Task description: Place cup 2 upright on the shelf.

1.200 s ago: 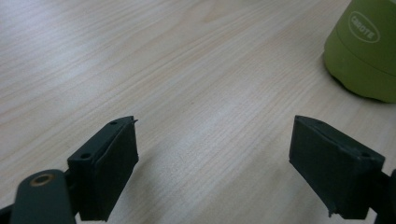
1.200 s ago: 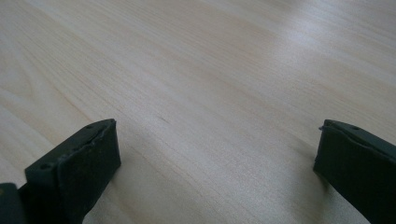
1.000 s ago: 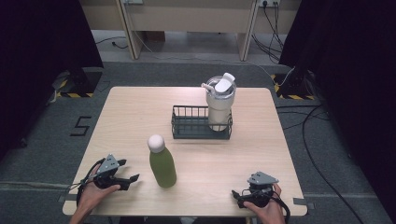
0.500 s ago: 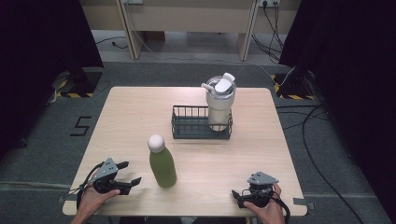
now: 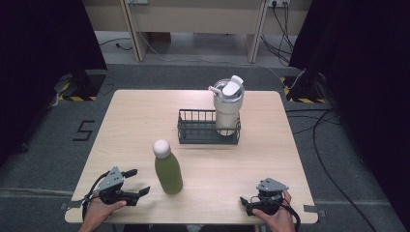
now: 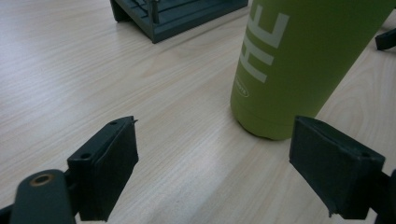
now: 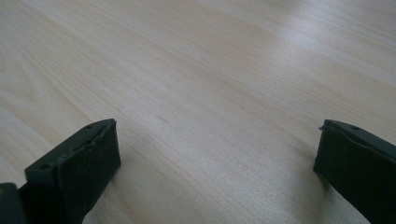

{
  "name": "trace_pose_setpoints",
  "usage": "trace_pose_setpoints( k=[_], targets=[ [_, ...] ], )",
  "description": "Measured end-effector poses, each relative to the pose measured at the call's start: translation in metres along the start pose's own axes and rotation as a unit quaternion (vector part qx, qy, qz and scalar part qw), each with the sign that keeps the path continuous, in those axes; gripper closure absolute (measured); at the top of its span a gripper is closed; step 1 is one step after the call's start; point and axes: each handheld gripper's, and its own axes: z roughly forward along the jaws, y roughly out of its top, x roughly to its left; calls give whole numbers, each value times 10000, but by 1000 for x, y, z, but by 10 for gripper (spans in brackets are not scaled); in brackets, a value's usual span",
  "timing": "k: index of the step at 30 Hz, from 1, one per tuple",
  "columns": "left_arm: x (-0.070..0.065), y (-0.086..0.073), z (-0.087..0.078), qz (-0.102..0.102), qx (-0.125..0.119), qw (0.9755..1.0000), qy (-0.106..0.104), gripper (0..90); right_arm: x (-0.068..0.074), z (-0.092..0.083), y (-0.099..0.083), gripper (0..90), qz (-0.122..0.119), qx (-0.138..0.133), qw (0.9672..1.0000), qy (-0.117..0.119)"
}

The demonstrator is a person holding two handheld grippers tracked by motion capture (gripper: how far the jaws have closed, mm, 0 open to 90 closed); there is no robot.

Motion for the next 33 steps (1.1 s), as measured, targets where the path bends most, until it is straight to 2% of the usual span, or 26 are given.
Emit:
trace_pose_setpoints(
  k=[3,6,19,27,33],
  targets=[
    [-2,1,1,-51,-71,9999,-71,150,0,0,0,4,4,-4,10000,1],
    [-7,2,2,-184,-192,9993,-269,150,0,0,0,4,8,-8,10000,2],
    [-15,5,6,-124,-260,9988,-397,150,0,0,0,4,8,-11,10000,-4],
    [-25,9,14,-18,-372,9979,-523,150,0,0,0,4,11,-12,10000,-2],
    [-29,11,19,89,-382,9978,-527,150,0,0,0,4,11,-17,10000,-10]
  ],
)
